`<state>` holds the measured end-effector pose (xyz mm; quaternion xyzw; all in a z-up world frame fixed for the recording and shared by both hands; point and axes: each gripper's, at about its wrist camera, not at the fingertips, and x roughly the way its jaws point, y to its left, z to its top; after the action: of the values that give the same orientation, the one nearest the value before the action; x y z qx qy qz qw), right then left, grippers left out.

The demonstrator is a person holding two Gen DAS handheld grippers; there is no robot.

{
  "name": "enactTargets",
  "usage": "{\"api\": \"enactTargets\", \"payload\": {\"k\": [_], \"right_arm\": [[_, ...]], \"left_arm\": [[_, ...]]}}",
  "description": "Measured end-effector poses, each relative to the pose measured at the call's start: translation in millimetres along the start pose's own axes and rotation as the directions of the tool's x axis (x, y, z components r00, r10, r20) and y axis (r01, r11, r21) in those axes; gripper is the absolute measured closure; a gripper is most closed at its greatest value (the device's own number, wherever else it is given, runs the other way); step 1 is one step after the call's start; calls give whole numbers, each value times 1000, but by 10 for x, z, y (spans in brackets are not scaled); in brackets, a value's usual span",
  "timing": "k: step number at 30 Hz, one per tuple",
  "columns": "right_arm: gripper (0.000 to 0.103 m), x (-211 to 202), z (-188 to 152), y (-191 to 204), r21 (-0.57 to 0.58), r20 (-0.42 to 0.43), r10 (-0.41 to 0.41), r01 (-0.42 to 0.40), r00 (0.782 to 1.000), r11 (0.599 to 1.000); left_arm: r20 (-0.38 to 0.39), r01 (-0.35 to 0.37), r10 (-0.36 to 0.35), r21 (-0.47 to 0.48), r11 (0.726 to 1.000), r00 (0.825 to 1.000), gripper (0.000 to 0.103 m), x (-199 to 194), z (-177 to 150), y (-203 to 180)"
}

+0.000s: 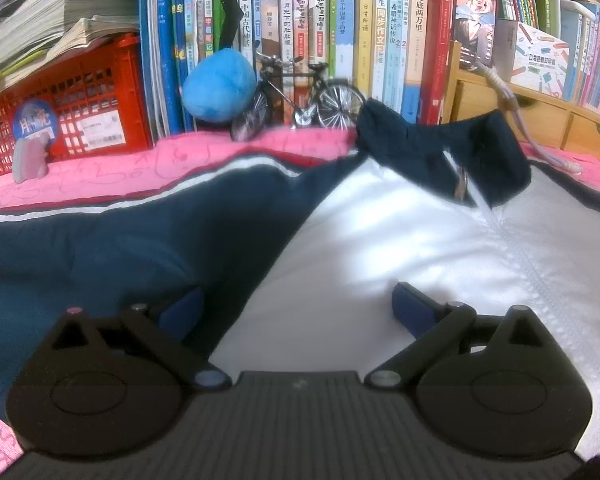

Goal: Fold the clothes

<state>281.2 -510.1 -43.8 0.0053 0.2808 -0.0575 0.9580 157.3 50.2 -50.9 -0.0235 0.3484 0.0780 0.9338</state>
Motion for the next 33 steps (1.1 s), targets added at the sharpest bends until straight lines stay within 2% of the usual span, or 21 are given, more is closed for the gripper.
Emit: {"api": "enactTargets", "payload": {"k": [2,4,5,8,9,10,14,16,19,21,22,24,26,27,30,31,33], "right_arm": [[4,-259,82,400,-41,20,171,-170,985,985],[3,-484,101,867,-105,2,337,-335,942,937],[3,-572,98,1136,-150,-20,412,-410,911,900],[3,-813,-47,1865,-254,-129,557,-571,820,781],[3,-844,-143,2059,-289,-167,582,-604,796,743],[3,-899,-209,2215,-324,-194,590,-619,784,716],[5,-843,-446,2530,-479,-270,466,-538,842,694],[5,-735,-465,2369,-473,-295,422,-515,857,715],[3,-671,-379,1875,-400,-349,331,-459,877,794],[0,-582,-318,1458,-321,-428,305,-458,851,829],[0,-544,-294,1274,-267,-474,319,-480,821,836],[1,-602,-275,1026,-304,-508,241,-434,827,848],[1,-708,-232,776,-370,-532,101,-338,841,866],[2,-785,-219,706,-433,-516,22,-283,857,856],[2,-1113,-125,530,-574,-426,-119,-166,897,802],[2,-1232,-74,492,-580,-398,-122,-146,909,801],[2,-1453,-19,638,-521,-309,5,-173,951,836]], "left_arm": [[0,0,0,0,1000,1000,1,-1,1,0],[0,0,0,0,1000,1000,1,-2,1,1],[0,0,0,0,1000,1000,1,-2,2,3],[0,2,-2,1,1000,1000,1,-1,0,7],[0,2,-2,0,1000,1000,0,-1,-1,6],[0,2,-2,0,1000,1000,0,-3,-2,5],[0,2,-2,0,1000,1000,0,-5,0,4],[0,2,-2,-1,1000,1000,0,-6,-1,5],[0,3,-3,-2,1000,1000,0,-5,-1,6],[0,3,-3,-2,1000,1000,0,-5,0,8],[-1,3,-3,-2,1000,1000,0,-5,1,9],[-1,3,-3,-2,1000,1000,0,-4,1,10],[0,2,-2,-2,1000,1000,0,-3,-2,6],[0,2,-2,-2,1000,1000,0,-2,-4,6],[0,2,-2,-4,1000,1000,0,1,-10,0],[1,2,-2,-5,1000,1000,0,2,-12,-2],[1,2,-2,-5,1000,1000,0,3,-15,-3]]}}
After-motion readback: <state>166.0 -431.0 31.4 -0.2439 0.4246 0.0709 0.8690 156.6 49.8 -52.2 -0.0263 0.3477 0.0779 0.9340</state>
